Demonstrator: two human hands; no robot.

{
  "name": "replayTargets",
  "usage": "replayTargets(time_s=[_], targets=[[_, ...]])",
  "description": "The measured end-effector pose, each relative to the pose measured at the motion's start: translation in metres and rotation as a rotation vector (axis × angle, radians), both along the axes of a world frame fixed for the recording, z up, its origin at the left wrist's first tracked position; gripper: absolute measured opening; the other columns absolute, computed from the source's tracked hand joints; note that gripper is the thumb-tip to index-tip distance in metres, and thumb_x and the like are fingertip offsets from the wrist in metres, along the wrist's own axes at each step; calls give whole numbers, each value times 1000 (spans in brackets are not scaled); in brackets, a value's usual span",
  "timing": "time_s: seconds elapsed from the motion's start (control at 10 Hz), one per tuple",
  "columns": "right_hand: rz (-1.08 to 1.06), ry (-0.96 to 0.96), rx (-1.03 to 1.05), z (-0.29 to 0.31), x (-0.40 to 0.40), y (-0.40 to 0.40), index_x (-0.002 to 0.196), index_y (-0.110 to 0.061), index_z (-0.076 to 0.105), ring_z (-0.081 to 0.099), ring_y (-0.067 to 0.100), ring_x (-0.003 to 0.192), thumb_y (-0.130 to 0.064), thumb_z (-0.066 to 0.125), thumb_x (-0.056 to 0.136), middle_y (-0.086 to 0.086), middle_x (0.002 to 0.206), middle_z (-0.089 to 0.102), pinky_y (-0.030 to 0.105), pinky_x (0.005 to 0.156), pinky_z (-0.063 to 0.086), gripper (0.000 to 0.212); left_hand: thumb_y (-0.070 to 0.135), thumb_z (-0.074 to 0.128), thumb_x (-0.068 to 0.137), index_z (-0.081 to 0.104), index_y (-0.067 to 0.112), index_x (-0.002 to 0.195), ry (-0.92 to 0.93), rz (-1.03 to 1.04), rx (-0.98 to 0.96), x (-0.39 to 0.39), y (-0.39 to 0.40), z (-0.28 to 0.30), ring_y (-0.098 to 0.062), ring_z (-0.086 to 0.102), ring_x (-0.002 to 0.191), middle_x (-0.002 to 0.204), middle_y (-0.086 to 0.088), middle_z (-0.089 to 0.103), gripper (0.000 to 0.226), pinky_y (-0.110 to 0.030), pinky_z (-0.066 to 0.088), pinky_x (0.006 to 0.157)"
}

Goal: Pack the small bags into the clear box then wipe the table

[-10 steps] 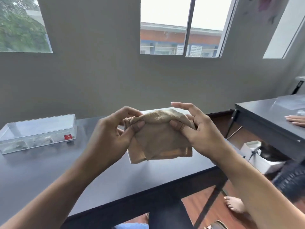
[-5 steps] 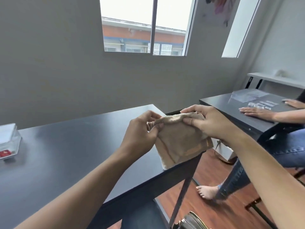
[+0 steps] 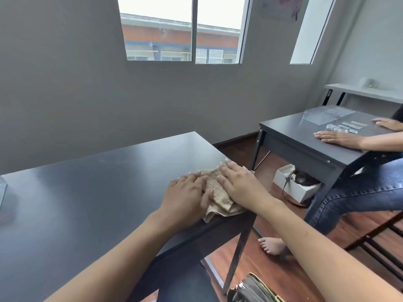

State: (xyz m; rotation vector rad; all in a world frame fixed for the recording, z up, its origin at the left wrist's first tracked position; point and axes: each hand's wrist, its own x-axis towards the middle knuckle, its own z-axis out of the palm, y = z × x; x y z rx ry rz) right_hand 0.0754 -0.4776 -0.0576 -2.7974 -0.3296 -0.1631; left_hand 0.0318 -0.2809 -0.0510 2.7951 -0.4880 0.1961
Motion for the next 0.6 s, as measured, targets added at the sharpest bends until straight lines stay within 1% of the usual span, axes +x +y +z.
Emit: replayTargets(time_s=[0.1,0.2,0.3,0.4,0.5,0.6], targets=[[12,-2,80,-9,2,-5,159,-22,37,18,13,157,-46,39,107,-1,170,24,37,127,11,57,56,30,103,39,26,152,-20,-3,30,0,2,-5,-20,29,150,163,3,35,59,-39,19,120],[13,-5,75,-11,3,-7,159,-24,36,18,12,157,-48,38,107,-4,170,24,36,126,12,57,59,22,101,35,26,155,-35,-10,64,-3,4,-6,-19,27,152,164,2,33,64,-39,17,122],[16,7,65,-8,2,-5,158,-24,37,20,12,156,-45,39,107,-3,169,27,39,128,12,56,58,22,103,32,27,156,-40,-15,104,-5,4,-4,-18,23,153,166,2,29,62,-41,14,124],[6,22,25,2,1,-1,157,-20,40,27,17,154,-41,41,108,0,167,32,43,127,17,54,60,25,102,30,29,157,-26,-16,69,-5,7,-1,-18,20,154,168,2,25,63,-41,11,125],[-13,31,-43,14,2,7,157,-17,40,36,22,149,-37,41,107,3,163,37,44,126,20,54,63,26,101,29,29,157,-25,15,18,-8,20,1,-17,20,154,168,3,25,65,-40,11,125],[-73,-7,-64,22,5,19,158,-9,34,41,28,144,-27,41,106,9,158,44,42,125,15,56,63,25,101,31,28,157,-29,53,1,-12,38,4,-16,22,153,167,3,27,66,-38,12,124]])
